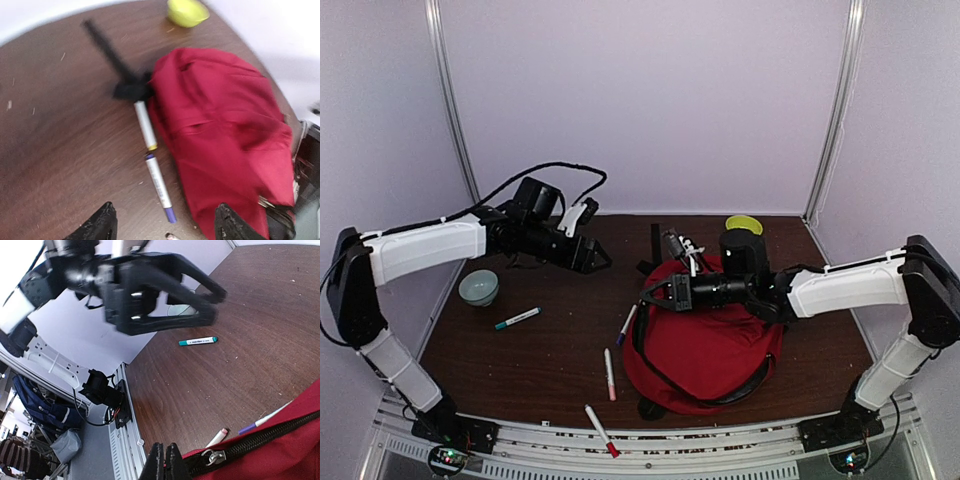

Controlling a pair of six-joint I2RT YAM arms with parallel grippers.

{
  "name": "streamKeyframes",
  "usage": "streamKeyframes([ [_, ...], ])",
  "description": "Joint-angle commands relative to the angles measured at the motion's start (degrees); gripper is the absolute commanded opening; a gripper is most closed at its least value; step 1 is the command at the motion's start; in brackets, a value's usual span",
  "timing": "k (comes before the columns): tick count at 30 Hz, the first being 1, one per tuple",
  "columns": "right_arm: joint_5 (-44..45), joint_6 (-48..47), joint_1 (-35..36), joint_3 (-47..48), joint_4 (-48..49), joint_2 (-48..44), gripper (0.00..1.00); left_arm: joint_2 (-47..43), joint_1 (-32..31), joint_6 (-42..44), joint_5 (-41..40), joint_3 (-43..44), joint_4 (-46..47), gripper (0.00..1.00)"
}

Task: Pack the student bag
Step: Pass from the left arm to the right, then hold the student bag at the center of the board.

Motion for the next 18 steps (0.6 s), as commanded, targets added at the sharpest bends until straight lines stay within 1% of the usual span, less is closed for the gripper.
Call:
streamKeyframes([
  [1,-0.75,-4.55,2.75,4.03,-4.05,-2.4,0.0,8.65,0.94,-4.37,2.51,6.52,-10.55,0.68],
  [3,-1.02,-5.18,3.71,5.09,-4.94,-2.15,0.0,10.53,0.89,-4.99,5.56,8.76,-10.6,0.71],
  [5,-1.03,-5.62,4.39,6.0,-5.85,-1.75,0.0,11.7,0.7,-5.67,8.31,10.49,-10.06,0.77],
  [9,-0.71,-6.22,4.93,6.85,-7.37,-1.29,0.0,14.9,-0.17,-7.02,15.61,12.62,-7.93,0.83],
  [12,0.07,-6.6,5.17,6.95,-8.31,-1.45,0.0,15.68,-1.77,-7.63,15.9,13.3,-7.52,0.83],
  [16,0.46,-6.7,5.33,6.49,-8.51,-1.59,0.0,14.74,-3.48,-13.25,16.88,9.75,-2.36,0.83],
  [18,0.55,-6.88,5.33,6.44,-8.68,-1.64,0.0,15.02,-4.49,-15.04,17.02,8.45,-1.24,0.82],
])
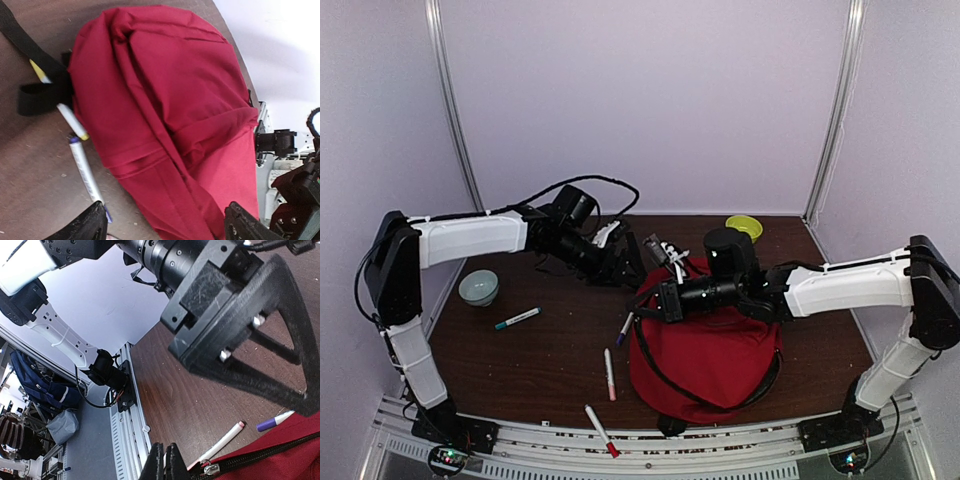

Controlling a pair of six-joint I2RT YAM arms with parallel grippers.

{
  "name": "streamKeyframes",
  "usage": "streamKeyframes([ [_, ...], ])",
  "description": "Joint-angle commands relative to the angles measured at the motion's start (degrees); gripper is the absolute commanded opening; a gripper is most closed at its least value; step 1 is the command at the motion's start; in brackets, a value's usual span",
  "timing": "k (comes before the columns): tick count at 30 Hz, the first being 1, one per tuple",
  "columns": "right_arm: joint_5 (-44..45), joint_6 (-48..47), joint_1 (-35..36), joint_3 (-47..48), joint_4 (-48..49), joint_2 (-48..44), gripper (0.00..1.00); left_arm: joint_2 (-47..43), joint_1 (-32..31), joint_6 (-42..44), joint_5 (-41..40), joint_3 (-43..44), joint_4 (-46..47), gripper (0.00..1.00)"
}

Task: Pack the student bag
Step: Hold the student bag at the center of the board, then zip the student bag into the largest pocket of the bag.

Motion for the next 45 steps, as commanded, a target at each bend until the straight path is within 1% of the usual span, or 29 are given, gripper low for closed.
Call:
streamKeyframes([
  [1,0.31,-1.19,0.69,1.42,0.16,-1.53,0.0,0.38,-2.17,-5.77,2.42,-3.16,5.23,0.81],
  [4,0.52,-1.7,0.68,1.04,-0.64,-1.95,0.0,0.53,-3.14,-7.66,3.04,-5.94,8.07,0.77],
  [6,0.45,-2.09,0.65,0.54,-0.95,-2.47,0.0,1.48,-3.85,-7.96,3.83,-6.45,9.25,0.75],
  [8,-0.16,-2.33,0.8,0.23,-1.37,-2.93,0.0,2.58,-4.48,-7.82,4.26,-6.25,9.36,0.71],
  [9,-0.16,-2.46,0.94,0.11,-1.7,-3.17,0.0,2.96,-4.73,-7.73,4.6,-6.2,9.54,0.65],
  [11,0.32,-3.13,1.37,-0.22,-2.86,-3.77,0.0,3.28,-5.34,-7.5,4.67,-6.4,9.93,0.48],
  [13,0.8,-3.31,1.74,-0.87,-3.38,-4.34,0.0,3.48,-5.59,-7.51,3.85,-7.03,10.26,0.28],
  [14,0.96,-3.22,1.97,-1.36,-3.35,-4.56,0.0,3.51,-5.6,-7.54,3.02,-7.47,10.43,0.2],
  [16,1.21,-3.1,2.36,-2.06,-3.31,-5.0,0.0,3.42,-5.6,-7.53,1.18,-8.04,10.25,0.11],
  [17,1.34,-3.04,2.62,-2.42,-3.3,-5.18,0.0,3.3,-5.6,-7.58,0.52,-8.3,10.38,0.08],
  [24,2.05,-2.02,5.37,-6.46,-2.51,-7.2,0.0,1.74,-5.46,-7.7,-3.43,-9.9,11.38,0.0],
  [33,2.64,-1.0,7.63,-11.34,-2.01,-9.76,0.0,-0.83,-3.62,-7.76,-3.75,-13.88,14.73,0.0],
  [45,4.06,-0.36,10.59,-14.35,-3.98,-12.37,0.0,-2.22,-3.1,-6.49,-4.06,-14.28,15.62,0.0],
])
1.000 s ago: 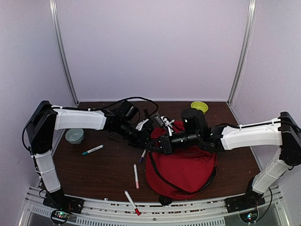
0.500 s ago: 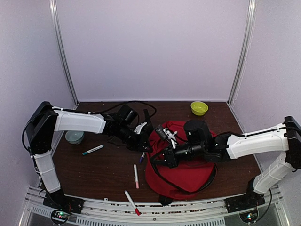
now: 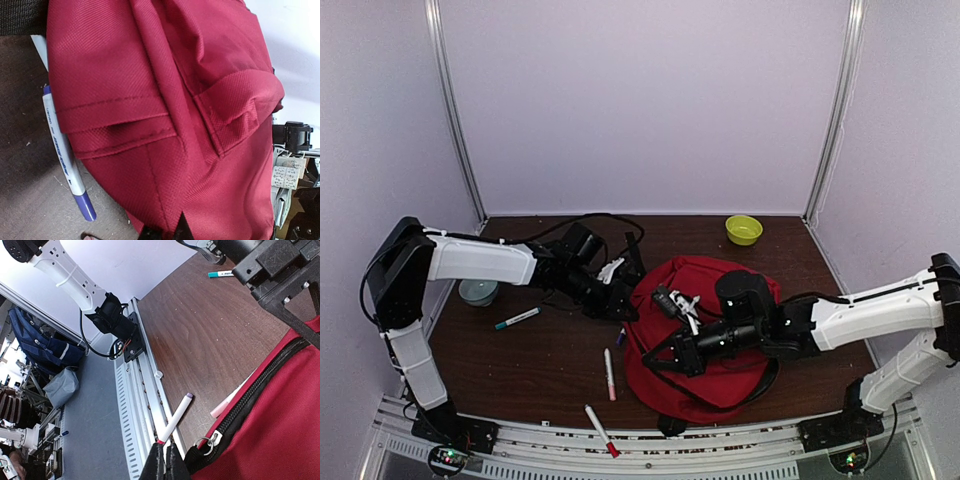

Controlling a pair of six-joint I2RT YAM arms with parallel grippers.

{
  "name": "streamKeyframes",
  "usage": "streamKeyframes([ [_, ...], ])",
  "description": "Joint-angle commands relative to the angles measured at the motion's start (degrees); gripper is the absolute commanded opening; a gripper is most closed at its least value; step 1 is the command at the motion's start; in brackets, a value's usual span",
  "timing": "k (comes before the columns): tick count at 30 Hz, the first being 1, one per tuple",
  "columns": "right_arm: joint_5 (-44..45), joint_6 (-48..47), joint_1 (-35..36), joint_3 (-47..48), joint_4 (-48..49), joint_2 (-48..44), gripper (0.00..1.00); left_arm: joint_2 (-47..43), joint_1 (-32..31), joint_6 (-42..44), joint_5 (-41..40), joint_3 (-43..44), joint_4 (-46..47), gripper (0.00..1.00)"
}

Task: Pack the student bag
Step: Zip the student bag into the largest pocket of the bag.

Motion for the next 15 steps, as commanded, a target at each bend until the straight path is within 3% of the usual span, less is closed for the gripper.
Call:
streamKeyframes([
  [1,-0.05,0.64,1.05,-2.06,-1.2,-3.02,0.0,-2.1,1.49,1.34,-2.29,-0.32,2.82,0.0],
  [15,4.51,1.83,1.41,-9.05,-4.4,-11.69,0.0,-7.2,2.28,4.75,-7.03,-1.4,-1.22,0.0],
])
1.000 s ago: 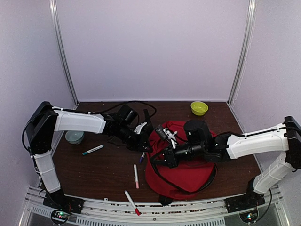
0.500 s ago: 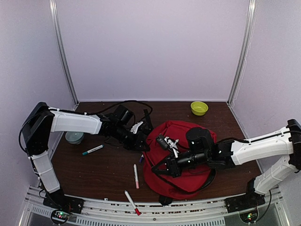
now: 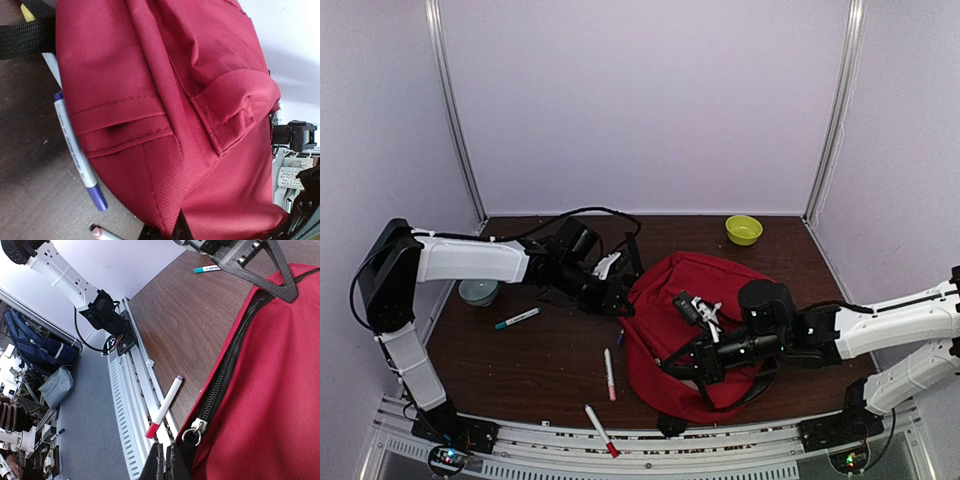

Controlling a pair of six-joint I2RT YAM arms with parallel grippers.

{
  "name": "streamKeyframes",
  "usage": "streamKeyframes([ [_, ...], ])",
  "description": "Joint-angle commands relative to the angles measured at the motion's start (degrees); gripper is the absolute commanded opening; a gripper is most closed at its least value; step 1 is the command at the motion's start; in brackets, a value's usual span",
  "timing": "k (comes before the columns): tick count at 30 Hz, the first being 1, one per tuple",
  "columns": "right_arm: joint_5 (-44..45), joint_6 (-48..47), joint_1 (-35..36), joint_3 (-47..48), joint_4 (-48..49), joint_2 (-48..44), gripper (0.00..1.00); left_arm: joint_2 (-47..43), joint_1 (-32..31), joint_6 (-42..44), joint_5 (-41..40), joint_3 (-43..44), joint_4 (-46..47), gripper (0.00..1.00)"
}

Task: Pack the student bag
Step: Zip the student bag into the largest pocket of the bag.

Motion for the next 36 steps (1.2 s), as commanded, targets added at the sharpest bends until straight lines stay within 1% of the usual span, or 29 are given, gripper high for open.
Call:
streamKeyframes([
  [1,1.25,0.91,0.77,-2.95,-2.61,-4.29,0.0,-4.82,2.04,2.95,-5.27,-1.57,0.19,0.0],
  [7,3.31,1.83,0.77,-6.65,-5.04,-9.86,0.0,-6.97,2.04,4.33,-6.53,-3.51,0.19,0.0],
  [13,7.02,2.86,0.71,-10.62,-7.35,-14.7,0.0,-7.52,2.02,5.82,-6.86,-3.27,0.22,0.0],
  [18,9.4,4.63,0.25,-15.32,-5.83,-17.79,0.0,-7.47,2.04,6.27,-7.37,-2.89,-0.09,0.0],
  [23,11.09,5.05,-0.63,-16.77,-5.63,-19.87,0.0,-6.91,2.04,6.77,-7.74,-2.31,-0.21,0.0],
  [27,12.27,4.2,-1.01,-15.11,-5.86,-19.08,0.0,-5.14,2.04,7.02,-7.52,-0.56,0.07,0.0],
  [31,13.1,3.96,-1.42,-13.44,-3.52,-15.69,0.0,-2.25,2.45,8.1,-7.39,3.38,-0.75,0.0],
  [36,13.1,4.21,-1.52,-10.24,-0.86,-9.4,0.0,0.93,5.67,10.31,-7.11,9.56,-3.63,0.0],
])
